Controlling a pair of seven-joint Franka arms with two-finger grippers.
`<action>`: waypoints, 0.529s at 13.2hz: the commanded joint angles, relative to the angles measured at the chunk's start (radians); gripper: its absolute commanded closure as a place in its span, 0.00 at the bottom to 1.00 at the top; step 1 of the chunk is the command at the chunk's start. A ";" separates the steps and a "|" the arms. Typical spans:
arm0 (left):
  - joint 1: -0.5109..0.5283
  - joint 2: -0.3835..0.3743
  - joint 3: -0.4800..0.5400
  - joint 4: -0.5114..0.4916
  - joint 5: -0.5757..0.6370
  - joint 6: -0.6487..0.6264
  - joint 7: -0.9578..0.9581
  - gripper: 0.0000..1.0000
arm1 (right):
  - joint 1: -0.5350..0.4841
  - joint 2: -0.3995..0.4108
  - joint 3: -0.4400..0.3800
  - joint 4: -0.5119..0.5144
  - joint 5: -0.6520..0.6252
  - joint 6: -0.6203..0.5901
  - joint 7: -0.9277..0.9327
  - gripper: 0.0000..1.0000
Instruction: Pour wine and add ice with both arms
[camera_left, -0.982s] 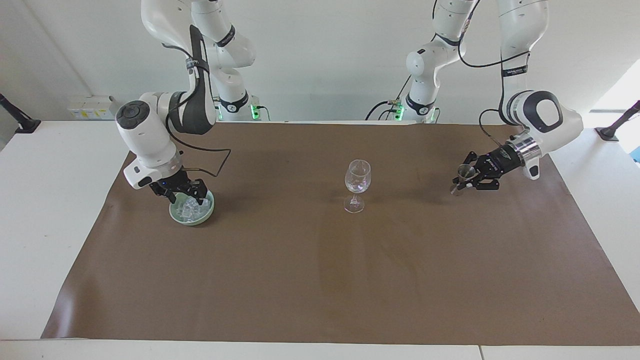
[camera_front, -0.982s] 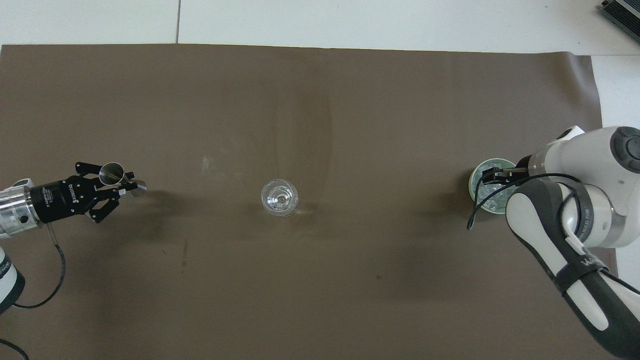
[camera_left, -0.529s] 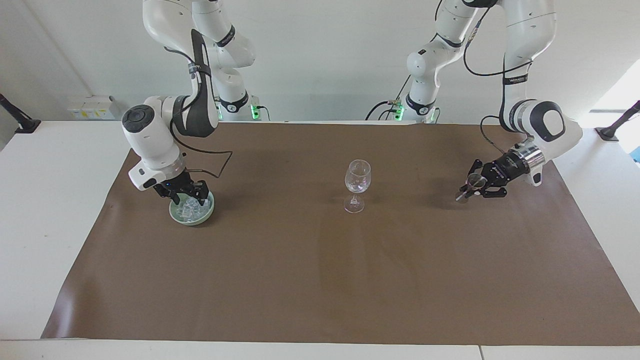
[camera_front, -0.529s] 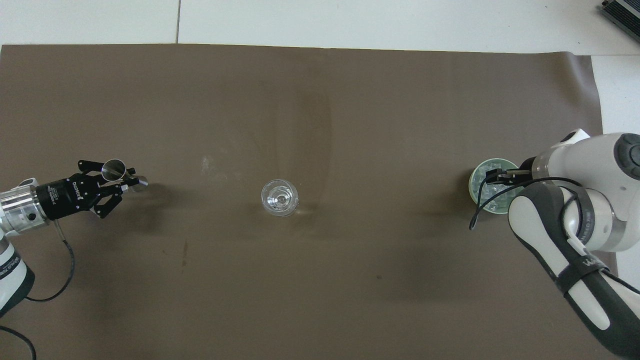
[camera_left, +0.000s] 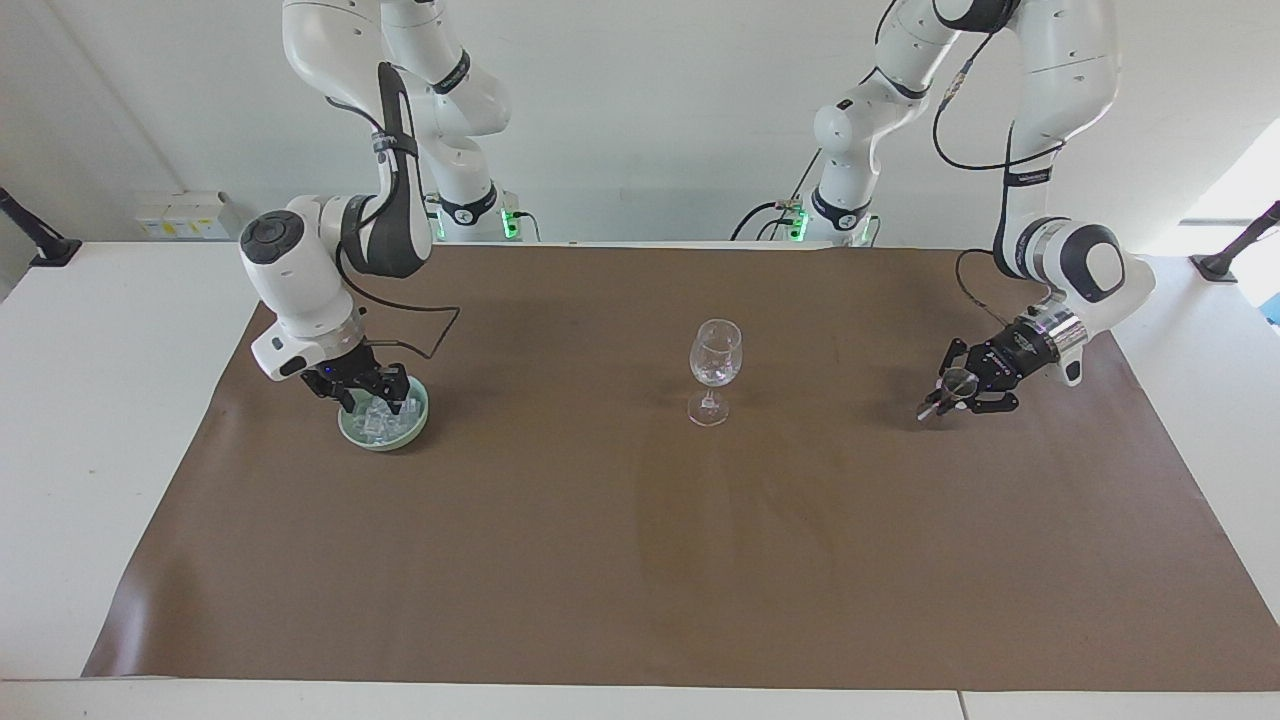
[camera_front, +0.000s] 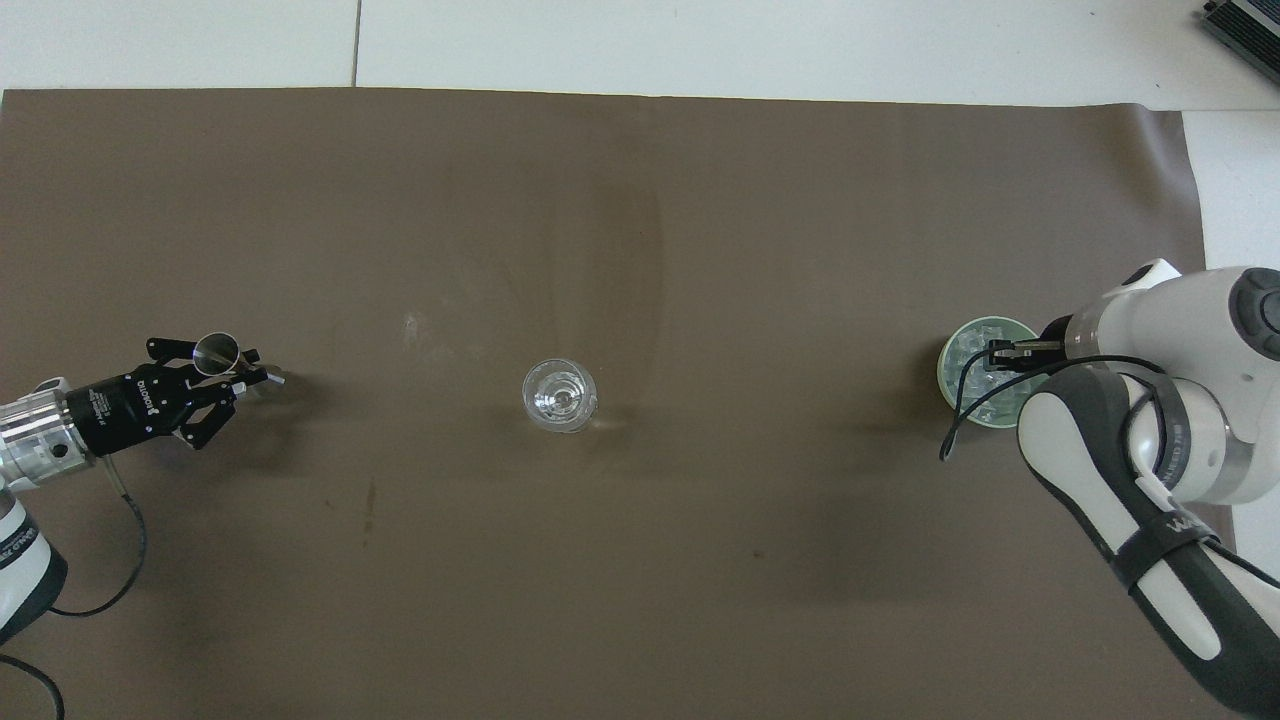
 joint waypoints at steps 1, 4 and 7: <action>0.013 -0.016 -0.011 -0.042 -0.018 0.018 0.049 1.00 | -0.015 -0.026 0.009 -0.026 -0.002 0.005 -0.033 0.69; 0.009 -0.016 -0.011 -0.044 -0.021 0.019 0.052 1.00 | -0.013 -0.026 0.009 -0.026 -0.002 -0.001 -0.031 0.98; 0.005 -0.016 -0.013 -0.045 -0.022 0.019 0.061 1.00 | -0.015 -0.026 0.009 -0.022 -0.002 -0.010 -0.030 1.00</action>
